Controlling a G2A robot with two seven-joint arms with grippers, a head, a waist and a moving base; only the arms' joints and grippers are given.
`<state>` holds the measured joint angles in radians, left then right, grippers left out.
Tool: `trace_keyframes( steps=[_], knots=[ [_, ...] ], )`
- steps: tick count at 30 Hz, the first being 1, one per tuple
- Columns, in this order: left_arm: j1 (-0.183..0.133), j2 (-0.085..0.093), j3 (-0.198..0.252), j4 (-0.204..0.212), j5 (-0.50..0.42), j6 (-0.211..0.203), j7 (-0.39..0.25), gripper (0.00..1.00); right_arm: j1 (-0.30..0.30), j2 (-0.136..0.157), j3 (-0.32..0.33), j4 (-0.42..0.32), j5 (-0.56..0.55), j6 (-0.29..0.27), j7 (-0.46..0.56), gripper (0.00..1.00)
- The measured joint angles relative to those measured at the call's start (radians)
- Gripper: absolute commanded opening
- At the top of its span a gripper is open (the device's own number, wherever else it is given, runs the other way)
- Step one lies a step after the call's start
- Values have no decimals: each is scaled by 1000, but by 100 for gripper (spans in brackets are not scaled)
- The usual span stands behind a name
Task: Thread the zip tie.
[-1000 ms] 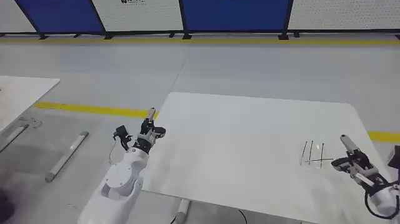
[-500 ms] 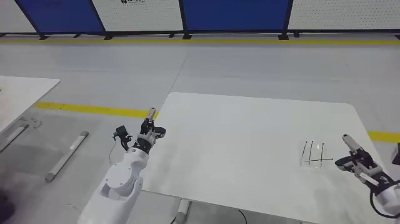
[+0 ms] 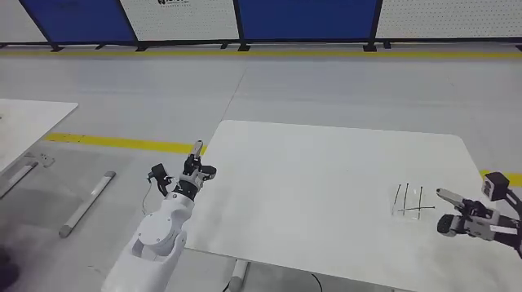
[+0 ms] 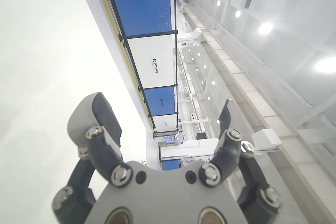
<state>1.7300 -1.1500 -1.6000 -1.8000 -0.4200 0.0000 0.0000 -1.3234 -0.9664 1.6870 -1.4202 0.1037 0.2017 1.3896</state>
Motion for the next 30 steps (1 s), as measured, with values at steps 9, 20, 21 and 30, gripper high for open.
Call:
trace_keyframes(
  steps=[9, 20, 21, 30],
  knots=[
    [0, 0, 0, 0, 0, 0, 0, 100, 15, 25, -53, 1, -55, -8, 0, 100],
    [0, 0, 0, 0, 0, 0, 0, 100, 27, 33, -45, 30, -118, 58, -78, 100],
    [0, 0, 0, 0, 0, 0, 0, 100, 28, 34, -35, 33, -114, 66, -93, 100],
    [0, 0, 0, 0, 0, 0, 0, 100, 81, 37, -80, 24, -188, 119, -214, 100]
  ],
)
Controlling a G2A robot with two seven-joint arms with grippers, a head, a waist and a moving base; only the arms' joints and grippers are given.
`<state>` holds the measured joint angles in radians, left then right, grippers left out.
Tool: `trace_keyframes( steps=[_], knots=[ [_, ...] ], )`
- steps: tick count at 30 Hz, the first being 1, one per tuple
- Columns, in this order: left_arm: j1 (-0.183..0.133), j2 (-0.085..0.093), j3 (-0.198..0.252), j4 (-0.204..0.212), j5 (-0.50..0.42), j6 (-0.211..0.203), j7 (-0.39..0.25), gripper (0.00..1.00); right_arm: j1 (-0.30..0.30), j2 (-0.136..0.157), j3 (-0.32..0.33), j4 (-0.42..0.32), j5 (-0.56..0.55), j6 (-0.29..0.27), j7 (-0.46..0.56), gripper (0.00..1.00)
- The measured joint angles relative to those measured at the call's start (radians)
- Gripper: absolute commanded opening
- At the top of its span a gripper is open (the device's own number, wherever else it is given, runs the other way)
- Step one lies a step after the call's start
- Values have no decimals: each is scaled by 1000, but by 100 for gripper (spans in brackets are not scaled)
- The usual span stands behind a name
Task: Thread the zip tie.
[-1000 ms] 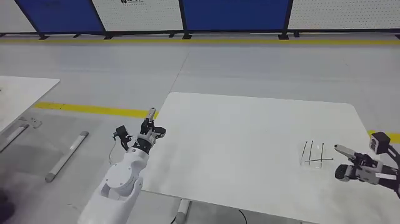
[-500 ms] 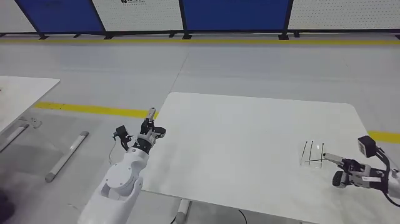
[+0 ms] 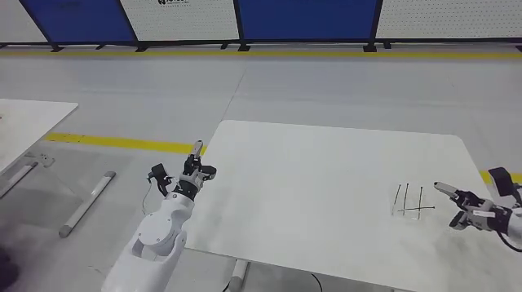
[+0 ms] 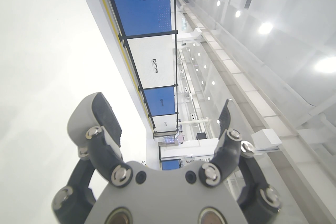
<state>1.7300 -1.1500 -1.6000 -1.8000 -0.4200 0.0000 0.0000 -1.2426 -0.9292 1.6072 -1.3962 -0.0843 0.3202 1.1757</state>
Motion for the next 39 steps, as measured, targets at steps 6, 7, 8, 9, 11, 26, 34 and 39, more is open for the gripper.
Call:
trace_keyframes(
  steps=[6, 7, 8, 9, 11, 26, 34, 39],
  knots=[
    [0, 0, 0, 0, 0, 0, 0, 100, -1, 0, 1, 0, 1, 0, 1, 100],
    [0, 0, 0, 0, 0, 0, 0, 100, -1, 0, 1, 0, 1, 0, 1, 100],
    [0, 0, 0, 0, 0, 0, 0, 100, -1, 0, 1, 0, 1, 0, 1, 100],
    [0, 0, 0, 0, 0, 0, 0, 100, -1, 0, 1, 0, 1, 0, 1, 100],
    [0, 0, 0, 0, 0, 0, 0, 100, -1, 0, 1, 0, 1, 0, 1, 100],
    [0, 0, 0, 0, 0, 0, 0, 100, 179, -9, -181, 147, -193, -29, 0, 100],
    [0, 0, 0, 0, 0, 0, 0, 100, 174, -11, -185, 143, -183, -38, 8, 100],
    [0, 0, 0, 0, 0, 0, 0, 100, 177, -9, -177, 192, -100, -180, 48, 100]
  ],
)
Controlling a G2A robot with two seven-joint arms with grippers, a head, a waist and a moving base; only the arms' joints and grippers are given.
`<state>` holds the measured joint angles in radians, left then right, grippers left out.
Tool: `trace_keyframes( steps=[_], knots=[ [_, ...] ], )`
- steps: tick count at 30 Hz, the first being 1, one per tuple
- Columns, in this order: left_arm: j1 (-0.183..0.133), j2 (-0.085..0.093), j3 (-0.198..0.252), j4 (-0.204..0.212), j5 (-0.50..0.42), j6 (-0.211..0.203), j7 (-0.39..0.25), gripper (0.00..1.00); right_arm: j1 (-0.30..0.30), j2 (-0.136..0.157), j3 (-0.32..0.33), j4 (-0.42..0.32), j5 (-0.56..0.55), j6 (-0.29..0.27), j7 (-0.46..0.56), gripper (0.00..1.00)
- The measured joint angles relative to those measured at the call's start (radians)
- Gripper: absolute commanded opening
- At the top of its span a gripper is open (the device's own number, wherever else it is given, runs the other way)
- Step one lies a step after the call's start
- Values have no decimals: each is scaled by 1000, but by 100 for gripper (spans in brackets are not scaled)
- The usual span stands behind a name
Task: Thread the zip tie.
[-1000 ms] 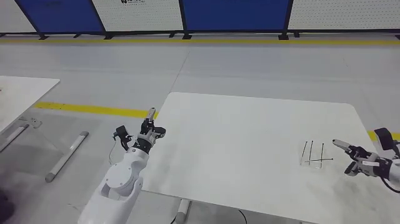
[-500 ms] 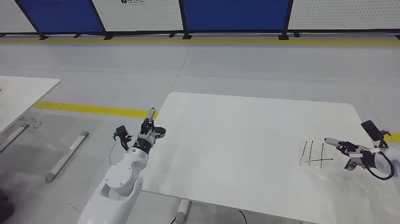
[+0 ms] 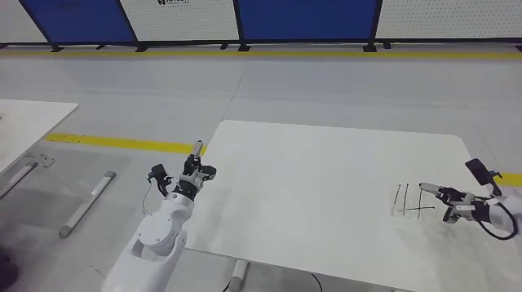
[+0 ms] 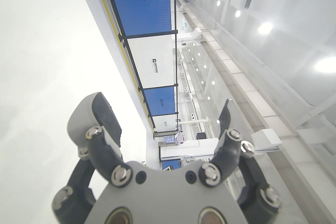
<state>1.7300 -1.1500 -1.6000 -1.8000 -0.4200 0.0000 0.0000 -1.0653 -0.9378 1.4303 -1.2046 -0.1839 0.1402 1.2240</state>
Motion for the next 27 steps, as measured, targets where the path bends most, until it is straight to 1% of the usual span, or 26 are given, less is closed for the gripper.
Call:
trace_keyframes(
  steps=[2, 5, 6, 8, 9, 10, 12, 13, 14, 16, 19, 20, 21, 22, 27],
  knots=[
    [0, 0, 0, 0, 0, 0, 0, 100, 7, 2, -2, 11, 1, -16, 11, 100],
    [0, 0, 0, 0, 0, 0, 0, 100, 14, 4, -9, 19, -8, -17, 11, 100],
    [0, 0, 0, 0, 0, 0, 0, 100, 16, 4, -12, 20, -11, -17, 10, 96],
    [0, 0, 0, 0, 0, 0, 0, 100, 19, 4, -22, 24, -17, -15, 9, 80],
    [0, 0, 0, 0, 0, 0, 0, 100, 21, 4, -26, 26, -19, -14, 8, 77],
    [0, 0, 0, 0, 0, 0, 0, 100, 24, 4, -32, 31, -19, -14, 7, 71],
    [0, 0, 0, 0, 0, 0, 0, 100, 29, 4, -40, 40, -18, -14, 7, 66],
    [0, 0, 0, 0, 0, 0, 0, 100, 30, 4, -42, 44, -17, -15, 7, 54],
    [0, 0, 0, 0, 0, 0, 0, 100, 32, 4, -45, 48, -16, -16, 7, 51],
    [0, 0, 0, 0, 0, 0, 0, 100, 34, 4, -48, 55, -15, -19, 8, 49],
    [0, 0, 0, 0, 0, 0, 0, 100, 36, 6, -50, 64, -15, -20, 10, 50],
    [0, 0, 0, 0, 0, 0, 0, 100, 37, 7, -51, 67, -16, -20, 10, 69],
    [0, 0, 0, 0, 0, 0, 0, 100, 37, 8, -51, 69, -16, -18, 9, 54],
    [0, 0, 0, 0, 0, 0, 0, 100, 37, 8, -53, 71, -17, -15, 8, 48],
    [0, 0, 0, 0, 0, 0, 0, 100, 38, 10, -60, 77, -19, -10, 1, 37]
  ],
)
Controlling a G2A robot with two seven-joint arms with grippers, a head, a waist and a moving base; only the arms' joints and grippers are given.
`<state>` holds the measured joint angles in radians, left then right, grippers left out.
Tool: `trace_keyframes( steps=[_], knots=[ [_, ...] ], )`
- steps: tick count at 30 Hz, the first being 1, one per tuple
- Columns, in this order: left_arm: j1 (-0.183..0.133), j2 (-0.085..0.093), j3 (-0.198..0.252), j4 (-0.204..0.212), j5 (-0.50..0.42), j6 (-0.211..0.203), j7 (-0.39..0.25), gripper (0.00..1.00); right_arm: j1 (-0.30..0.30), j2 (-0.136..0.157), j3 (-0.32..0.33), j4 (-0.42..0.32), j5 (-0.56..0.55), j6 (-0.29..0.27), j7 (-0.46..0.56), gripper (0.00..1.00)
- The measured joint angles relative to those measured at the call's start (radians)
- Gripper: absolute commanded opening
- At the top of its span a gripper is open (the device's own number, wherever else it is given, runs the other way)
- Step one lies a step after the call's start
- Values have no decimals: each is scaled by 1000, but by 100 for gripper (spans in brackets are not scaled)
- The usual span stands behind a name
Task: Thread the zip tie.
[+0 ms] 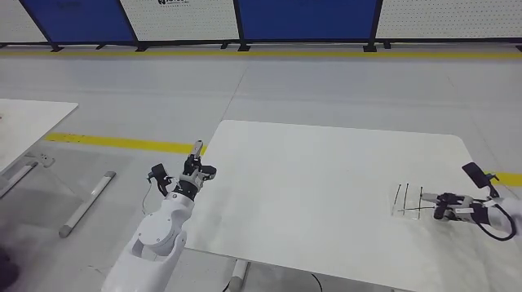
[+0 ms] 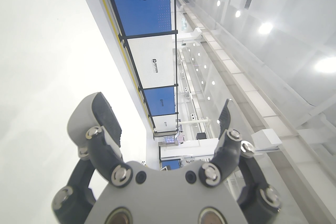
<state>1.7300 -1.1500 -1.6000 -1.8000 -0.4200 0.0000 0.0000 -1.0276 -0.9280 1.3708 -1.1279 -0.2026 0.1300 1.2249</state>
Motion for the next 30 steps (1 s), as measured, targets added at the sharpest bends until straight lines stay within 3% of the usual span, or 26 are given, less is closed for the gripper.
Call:
trace_keyframes(
  steps=[5, 9, 12, 18, 20, 30],
  knots=[
    [0, 0, 0, 0, 0, 0, 0, 100, -2, 3, -1, 2, 3, 1, -3, 36],
    [0, 0, 0, 0, 0, 0, 0, 100, -7, 7, 4, -1, 8, 1, -2, 27],
    [0, 0, 0, 0, 0, 0, 0, 100, -13, 9, 8, -5, 11, 1, -4, 29],
    [0, 0, 0, 0, 0, 0, 0, 100, -20, 13, 7, -9, 19, 5, -7, 13],
    [0, 0, 0, 0, 0, 0, 0, 100, -21, 14, 6, -8, 20, 5, -9, 0],
    [0, 0, 0, 0, 0, 0, 0, 100, -30, 24, 25, -17, 34, -8, -8, 0]
  ],
)
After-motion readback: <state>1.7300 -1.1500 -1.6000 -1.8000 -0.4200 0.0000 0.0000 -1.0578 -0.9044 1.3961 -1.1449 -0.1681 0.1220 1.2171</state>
